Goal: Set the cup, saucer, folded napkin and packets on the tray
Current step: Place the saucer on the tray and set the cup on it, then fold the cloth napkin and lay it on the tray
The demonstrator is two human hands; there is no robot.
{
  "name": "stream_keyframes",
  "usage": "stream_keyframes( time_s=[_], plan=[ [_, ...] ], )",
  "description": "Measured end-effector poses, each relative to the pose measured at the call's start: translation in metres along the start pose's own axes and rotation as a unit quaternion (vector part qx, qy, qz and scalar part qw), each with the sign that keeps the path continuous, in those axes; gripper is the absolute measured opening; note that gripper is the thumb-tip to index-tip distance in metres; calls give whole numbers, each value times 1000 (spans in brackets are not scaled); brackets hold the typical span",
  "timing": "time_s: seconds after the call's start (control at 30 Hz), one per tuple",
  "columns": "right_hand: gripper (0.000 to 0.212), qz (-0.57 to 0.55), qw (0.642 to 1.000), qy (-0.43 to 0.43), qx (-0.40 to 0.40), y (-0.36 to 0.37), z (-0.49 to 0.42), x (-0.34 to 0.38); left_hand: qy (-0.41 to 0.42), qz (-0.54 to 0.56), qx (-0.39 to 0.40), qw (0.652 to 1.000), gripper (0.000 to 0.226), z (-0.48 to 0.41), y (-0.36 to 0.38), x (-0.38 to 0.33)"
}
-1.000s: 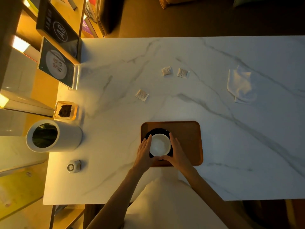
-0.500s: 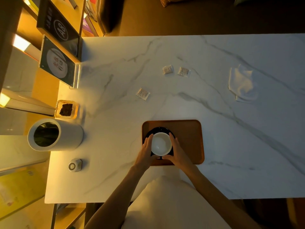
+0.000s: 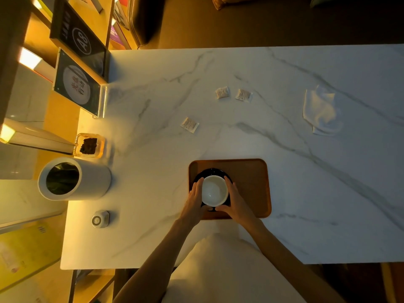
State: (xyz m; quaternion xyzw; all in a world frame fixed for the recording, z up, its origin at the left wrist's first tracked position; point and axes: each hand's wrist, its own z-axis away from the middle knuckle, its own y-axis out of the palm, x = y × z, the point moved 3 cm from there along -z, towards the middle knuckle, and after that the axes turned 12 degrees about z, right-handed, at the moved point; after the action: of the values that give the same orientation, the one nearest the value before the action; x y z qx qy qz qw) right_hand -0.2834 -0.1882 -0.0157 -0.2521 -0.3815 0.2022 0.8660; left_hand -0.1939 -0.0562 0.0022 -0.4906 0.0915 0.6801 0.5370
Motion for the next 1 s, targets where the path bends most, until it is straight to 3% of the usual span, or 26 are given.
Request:
stream_keyframes(
  time_s=[0.67,0.77,0.87,0.93,1.0],
  plan=[
    [111,22,999,-29,4,-8,0,-6,10,12,29,999,110,-2,-4,2],
    [91,18,999,-32,-6,-23,8,-11,-19,19,13,1000,112,1,-12,4],
    [62,12,996,12,-83,-48,20,-23,-37,-39,-40,998,88,5,-26,6],
    [56,19,990,35,-139,-65,31,-35,-35,-84,-55,994,77,4,-36,5],
    [58,36,987,62,-141,-79,42,-48,-39,-113,-33,992,80,-2,-41,3]
  ],
)
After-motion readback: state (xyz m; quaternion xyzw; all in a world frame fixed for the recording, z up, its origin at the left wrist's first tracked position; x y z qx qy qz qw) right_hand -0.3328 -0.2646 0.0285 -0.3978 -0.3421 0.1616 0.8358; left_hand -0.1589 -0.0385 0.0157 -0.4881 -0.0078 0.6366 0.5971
